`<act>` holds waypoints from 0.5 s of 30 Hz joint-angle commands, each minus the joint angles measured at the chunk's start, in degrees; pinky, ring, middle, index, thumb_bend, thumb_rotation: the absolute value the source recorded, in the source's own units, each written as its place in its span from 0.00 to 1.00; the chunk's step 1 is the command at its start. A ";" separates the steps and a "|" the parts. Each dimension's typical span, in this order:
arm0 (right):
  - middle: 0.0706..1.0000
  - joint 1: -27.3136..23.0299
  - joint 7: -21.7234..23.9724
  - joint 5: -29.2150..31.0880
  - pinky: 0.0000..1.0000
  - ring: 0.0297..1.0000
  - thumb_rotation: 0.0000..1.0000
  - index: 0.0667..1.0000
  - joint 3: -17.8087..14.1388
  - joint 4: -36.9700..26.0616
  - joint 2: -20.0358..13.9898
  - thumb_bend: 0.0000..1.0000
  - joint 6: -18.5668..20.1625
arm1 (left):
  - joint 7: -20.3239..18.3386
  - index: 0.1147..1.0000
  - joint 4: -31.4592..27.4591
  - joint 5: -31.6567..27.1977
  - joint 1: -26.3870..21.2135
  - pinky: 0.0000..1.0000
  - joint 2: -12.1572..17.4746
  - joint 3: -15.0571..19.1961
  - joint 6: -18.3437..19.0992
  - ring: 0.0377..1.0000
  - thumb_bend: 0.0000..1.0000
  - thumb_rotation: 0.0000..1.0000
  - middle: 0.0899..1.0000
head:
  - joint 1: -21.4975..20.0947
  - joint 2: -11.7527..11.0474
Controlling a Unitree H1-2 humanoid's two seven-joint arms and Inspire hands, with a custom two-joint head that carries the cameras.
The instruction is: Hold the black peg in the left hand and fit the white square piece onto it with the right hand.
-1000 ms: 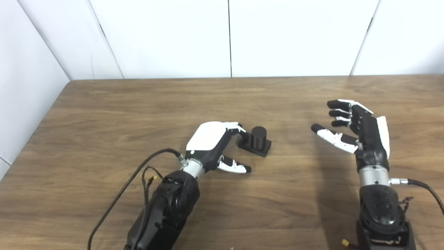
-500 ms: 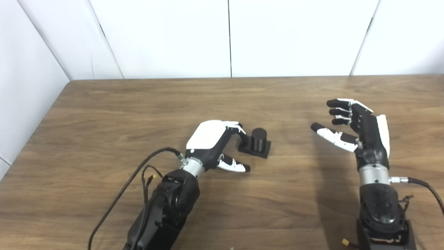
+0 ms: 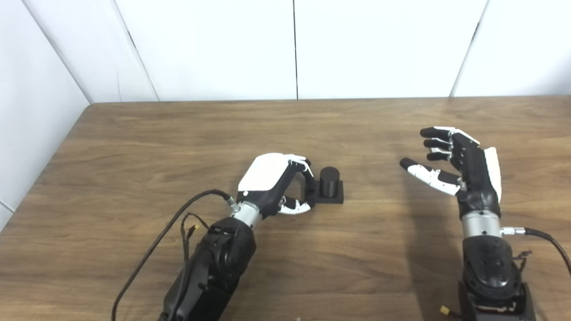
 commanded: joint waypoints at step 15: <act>0.68 -3.05 -0.12 0.19 0.60 0.67 0.11 0.61 -0.93 -2.25 -1.29 0.69 -1.19 | 1.80 0.42 -0.07 -0.51 -1.08 0.84 0.27 0.53 -0.82 0.85 0.52 0.07 0.79 | -1.62 0.19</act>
